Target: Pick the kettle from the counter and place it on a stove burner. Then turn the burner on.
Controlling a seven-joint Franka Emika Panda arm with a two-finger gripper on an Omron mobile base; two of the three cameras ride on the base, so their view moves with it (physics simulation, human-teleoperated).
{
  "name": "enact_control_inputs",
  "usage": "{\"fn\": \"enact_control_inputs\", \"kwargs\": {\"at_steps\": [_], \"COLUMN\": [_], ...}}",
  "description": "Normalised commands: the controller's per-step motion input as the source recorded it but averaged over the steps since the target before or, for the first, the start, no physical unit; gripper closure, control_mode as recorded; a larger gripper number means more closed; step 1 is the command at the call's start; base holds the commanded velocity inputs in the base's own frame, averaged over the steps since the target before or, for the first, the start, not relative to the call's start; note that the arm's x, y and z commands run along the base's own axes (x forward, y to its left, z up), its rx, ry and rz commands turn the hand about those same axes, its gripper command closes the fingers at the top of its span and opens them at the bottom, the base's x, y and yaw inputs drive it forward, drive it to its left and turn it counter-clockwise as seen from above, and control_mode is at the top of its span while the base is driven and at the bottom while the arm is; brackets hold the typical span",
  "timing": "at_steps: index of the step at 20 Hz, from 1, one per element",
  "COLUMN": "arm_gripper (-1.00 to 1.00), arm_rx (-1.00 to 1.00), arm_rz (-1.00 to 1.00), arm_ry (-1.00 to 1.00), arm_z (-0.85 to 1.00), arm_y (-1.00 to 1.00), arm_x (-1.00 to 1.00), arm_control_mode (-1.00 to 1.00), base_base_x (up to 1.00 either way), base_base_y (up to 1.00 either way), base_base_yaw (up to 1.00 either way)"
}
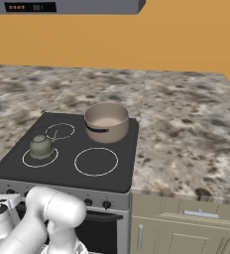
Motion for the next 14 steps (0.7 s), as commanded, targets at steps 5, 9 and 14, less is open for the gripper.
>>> {"fn": "enact_control_inputs", "kwargs": {"at_steps": [5, 9, 14], "arm_gripper": [1.0, 1.0, 1.0], "arm_rx": [0.0, 0.0, 0.0], "arm_rz": [0.0, 0.0, 0.06], "arm_ry": [0.0, 0.0, -0.09], "arm_z": [0.0, 0.0, 0.0], "arm_y": [0.0, 0.0, 0.0], "arm_x": [0.03, 0.0, -0.08], "arm_control_mode": [-1.0, -1.0, -1.0], "base_base_x": [0.0, 0.0, 0.0], "base_base_y": [0.0, 0.0, 0.0], "base_base_yaw": [0.0, 0.0, 0.0]}}
